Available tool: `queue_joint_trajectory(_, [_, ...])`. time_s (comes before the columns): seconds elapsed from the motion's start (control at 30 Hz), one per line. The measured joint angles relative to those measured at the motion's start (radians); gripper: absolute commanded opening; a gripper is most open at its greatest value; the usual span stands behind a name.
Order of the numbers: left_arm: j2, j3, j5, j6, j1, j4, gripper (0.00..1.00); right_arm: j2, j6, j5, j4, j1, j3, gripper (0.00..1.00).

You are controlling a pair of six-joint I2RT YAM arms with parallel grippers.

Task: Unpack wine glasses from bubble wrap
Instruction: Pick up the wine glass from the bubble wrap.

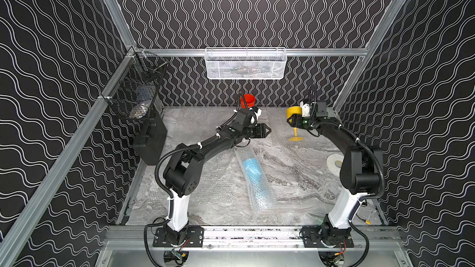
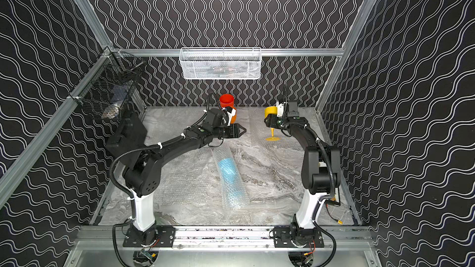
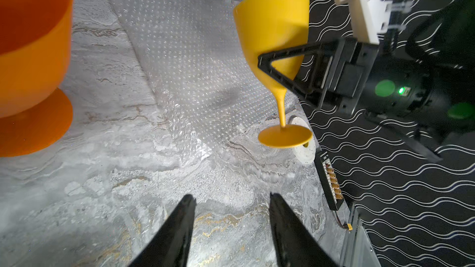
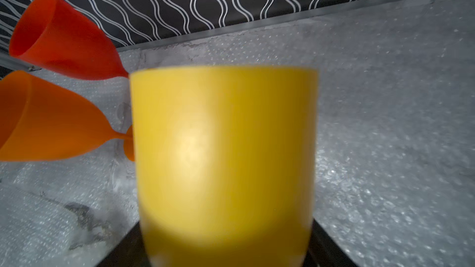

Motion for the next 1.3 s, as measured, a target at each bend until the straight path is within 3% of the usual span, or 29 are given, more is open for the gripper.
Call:
queue_joint_trajectory(0.27, [-0.057,-0.008,0.017,-0.027,0.042,-0.019,0.52,-0.031,0.027,-0.030,0.132,0.055,-0.133,0.68])
queue_joint_trajectory(0.6, [-0.080,0.070,-0.006,0.016,0.091,-0.181,0.53,-0.140,0.004,-0.017,0.282,0.145,-0.298,0.68])
queue_joint_trajectory(1.3, [0.016,0.429,0.093,0.031,0.109,-0.557,0.55,-0.317,-0.111,0.247,0.685,0.438,-0.589,0.68])
